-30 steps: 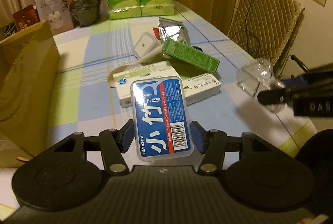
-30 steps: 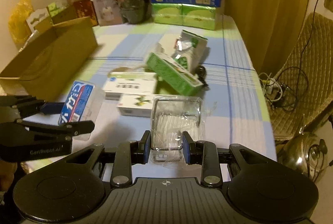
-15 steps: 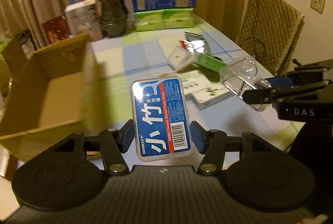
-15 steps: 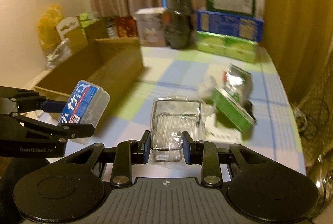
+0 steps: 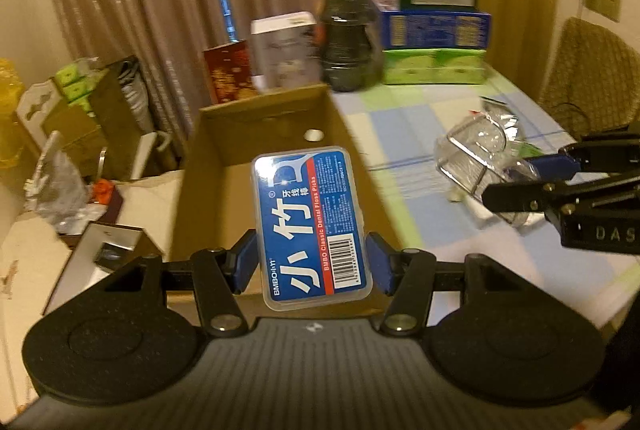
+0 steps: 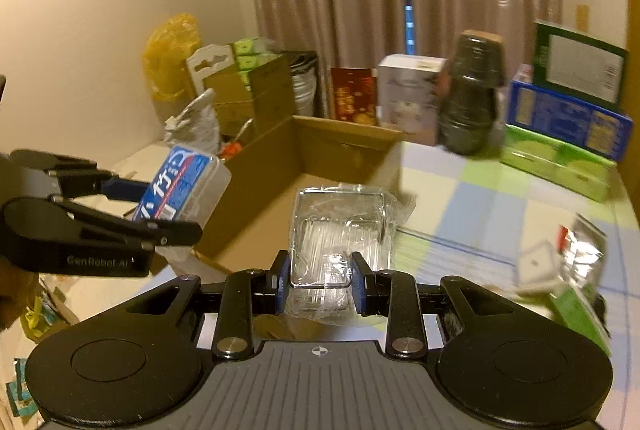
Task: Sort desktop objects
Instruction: 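Carry the toothpick box with the left tool while the right tool carries the container to the cardboard box, then open the left tool over the cardboard box while the right tool releases the container into it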
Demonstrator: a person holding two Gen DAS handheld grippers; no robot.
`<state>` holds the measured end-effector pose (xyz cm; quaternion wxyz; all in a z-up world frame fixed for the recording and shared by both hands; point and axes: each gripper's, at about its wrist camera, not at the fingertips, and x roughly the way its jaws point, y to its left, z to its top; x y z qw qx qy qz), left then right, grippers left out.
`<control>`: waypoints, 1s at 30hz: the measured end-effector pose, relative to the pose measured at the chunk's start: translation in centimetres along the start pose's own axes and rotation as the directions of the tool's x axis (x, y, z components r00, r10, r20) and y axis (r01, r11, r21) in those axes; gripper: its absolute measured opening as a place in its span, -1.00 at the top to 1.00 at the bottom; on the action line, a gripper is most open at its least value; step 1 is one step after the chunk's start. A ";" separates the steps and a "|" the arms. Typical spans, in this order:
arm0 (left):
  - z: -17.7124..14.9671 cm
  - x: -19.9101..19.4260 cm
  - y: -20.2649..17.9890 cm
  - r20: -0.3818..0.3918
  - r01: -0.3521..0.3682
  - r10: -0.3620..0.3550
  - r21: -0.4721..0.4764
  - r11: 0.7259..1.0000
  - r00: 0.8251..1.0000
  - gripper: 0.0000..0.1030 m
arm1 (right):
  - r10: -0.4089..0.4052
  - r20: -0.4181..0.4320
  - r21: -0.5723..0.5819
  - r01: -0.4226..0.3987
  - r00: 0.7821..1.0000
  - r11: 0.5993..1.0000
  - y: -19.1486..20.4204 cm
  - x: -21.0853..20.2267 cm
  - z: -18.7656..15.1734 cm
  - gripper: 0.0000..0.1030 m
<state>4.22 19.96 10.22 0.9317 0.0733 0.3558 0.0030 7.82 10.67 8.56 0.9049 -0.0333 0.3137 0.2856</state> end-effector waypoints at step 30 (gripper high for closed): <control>-0.1 8.3 8.3 -0.068 0.020 -0.025 -0.080 0.997 0.997 -0.05 | 0.018 -0.062 -0.011 -0.019 0.998 1.000 2.1 10.5 2.1 0.46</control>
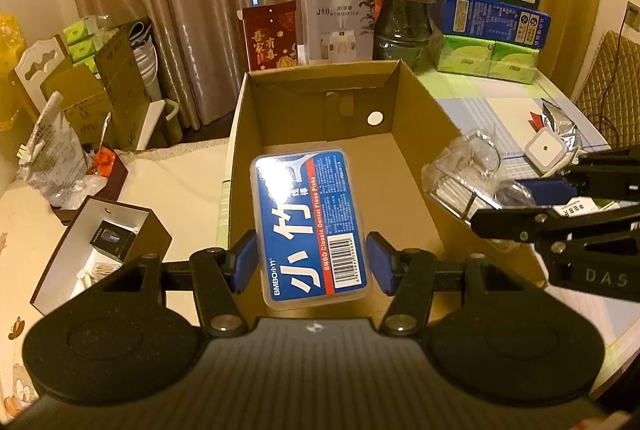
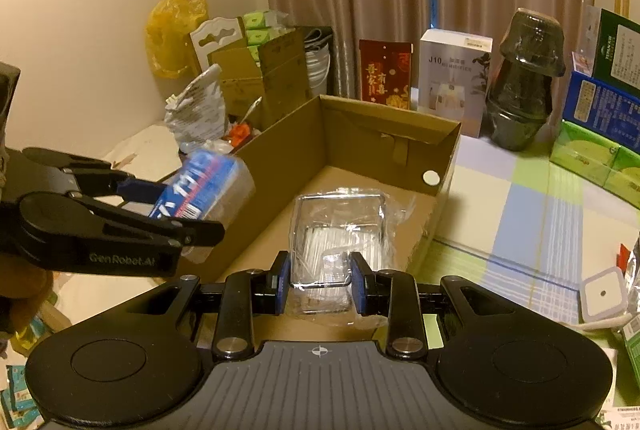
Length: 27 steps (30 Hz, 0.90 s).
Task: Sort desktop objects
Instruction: 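Open the left tool over the cardboard box while the right tool releases the container into it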
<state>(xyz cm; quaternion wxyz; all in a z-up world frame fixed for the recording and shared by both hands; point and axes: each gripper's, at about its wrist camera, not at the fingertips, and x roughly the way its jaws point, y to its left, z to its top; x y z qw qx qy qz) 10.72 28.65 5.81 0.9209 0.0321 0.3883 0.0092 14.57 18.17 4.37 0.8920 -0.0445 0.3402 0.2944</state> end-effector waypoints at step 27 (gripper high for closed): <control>-3.4 -6.8 -1.8 0.097 -0.054 0.066 -0.128 0.990 0.993 -0.61 | -0.121 0.090 0.216 0.099 0.989 0.971 -6.6 -9.3 -5.2 -0.50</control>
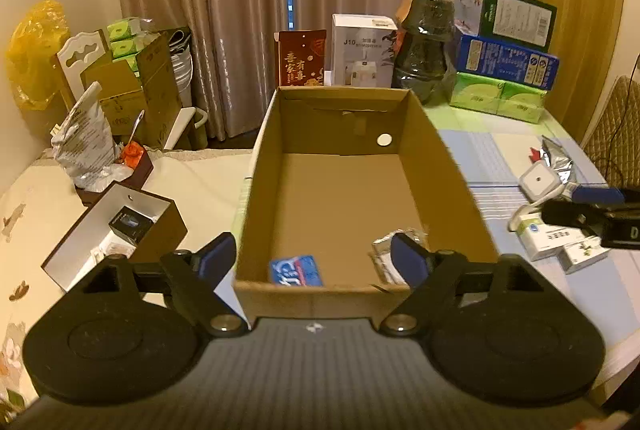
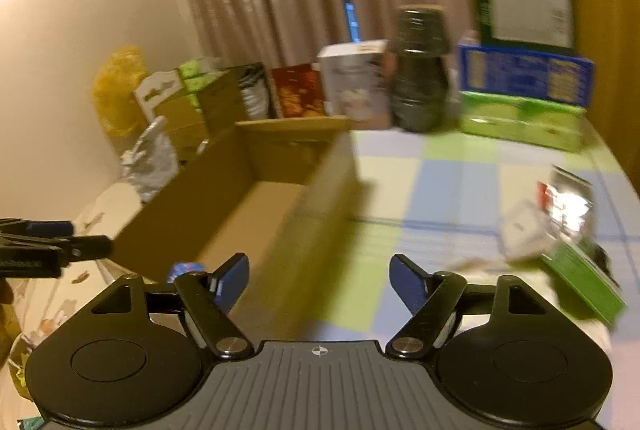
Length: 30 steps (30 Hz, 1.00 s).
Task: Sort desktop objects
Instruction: 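Open the left tool over the cardboard box while the right tool releases the container into it, then move both open tools back over the remaining table items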
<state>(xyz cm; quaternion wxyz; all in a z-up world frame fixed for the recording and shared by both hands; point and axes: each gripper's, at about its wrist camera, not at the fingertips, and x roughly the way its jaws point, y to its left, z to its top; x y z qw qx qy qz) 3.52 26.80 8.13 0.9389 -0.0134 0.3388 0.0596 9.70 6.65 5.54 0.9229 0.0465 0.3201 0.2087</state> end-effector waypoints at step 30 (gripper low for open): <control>-4.4 -4.2 -14.0 -0.019 0.127 -0.126 0.076 0.989 0.992 -0.98 | -0.180 -0.018 0.164 0.180 0.984 0.970 -11.8 -12.7 -6.5 -0.96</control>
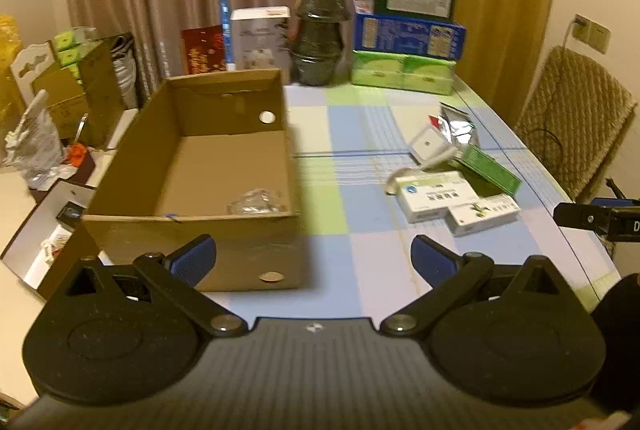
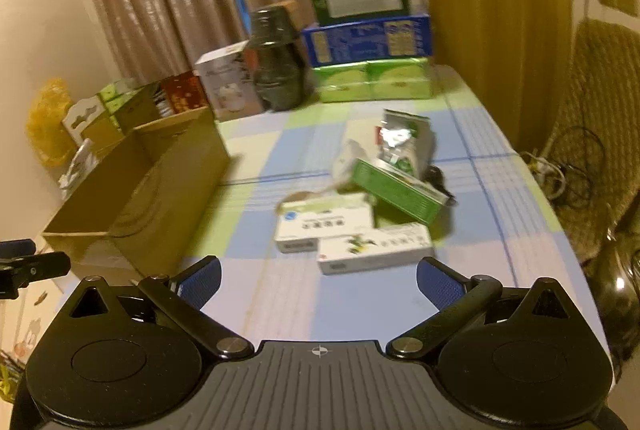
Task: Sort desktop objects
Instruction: 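Move both open tools back over the remaining table items, then grasp the white-green ointment box with the right tool while the left tool grasps the Mecobalamin box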
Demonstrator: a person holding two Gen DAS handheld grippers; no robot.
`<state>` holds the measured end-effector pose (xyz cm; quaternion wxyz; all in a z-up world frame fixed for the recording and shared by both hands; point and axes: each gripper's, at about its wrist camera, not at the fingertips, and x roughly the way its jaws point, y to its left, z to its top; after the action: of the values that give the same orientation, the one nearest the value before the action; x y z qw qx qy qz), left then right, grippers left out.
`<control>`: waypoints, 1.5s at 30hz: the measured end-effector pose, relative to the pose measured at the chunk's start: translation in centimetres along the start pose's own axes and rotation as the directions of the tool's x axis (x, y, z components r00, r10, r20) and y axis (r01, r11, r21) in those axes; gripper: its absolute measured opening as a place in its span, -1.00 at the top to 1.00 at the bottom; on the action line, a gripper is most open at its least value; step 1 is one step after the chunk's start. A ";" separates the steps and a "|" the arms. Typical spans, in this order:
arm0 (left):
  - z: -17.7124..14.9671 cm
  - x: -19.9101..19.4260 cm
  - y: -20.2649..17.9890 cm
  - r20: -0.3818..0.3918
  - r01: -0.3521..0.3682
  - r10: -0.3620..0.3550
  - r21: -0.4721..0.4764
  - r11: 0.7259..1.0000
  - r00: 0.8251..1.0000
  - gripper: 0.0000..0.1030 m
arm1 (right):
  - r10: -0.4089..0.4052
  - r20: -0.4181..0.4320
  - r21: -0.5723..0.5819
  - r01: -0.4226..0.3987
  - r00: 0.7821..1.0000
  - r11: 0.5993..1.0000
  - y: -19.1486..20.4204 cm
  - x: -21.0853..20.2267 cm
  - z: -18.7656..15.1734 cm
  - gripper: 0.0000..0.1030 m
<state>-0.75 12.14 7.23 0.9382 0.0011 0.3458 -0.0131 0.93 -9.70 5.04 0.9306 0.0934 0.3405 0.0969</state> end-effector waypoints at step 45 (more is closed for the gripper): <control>5.7 19.3 -12.6 -0.325 0.406 -0.246 0.676 0.616 0.913 -0.97 | 0.011 -0.490 -0.758 -0.432 0.872 0.489 -4.3 19.4 2.2 -0.35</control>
<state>17.27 -0.98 -0.89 0.8004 0.3134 0.3980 -0.3205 17.39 -9.32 -6.29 0.7366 -0.3517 0.4257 0.3906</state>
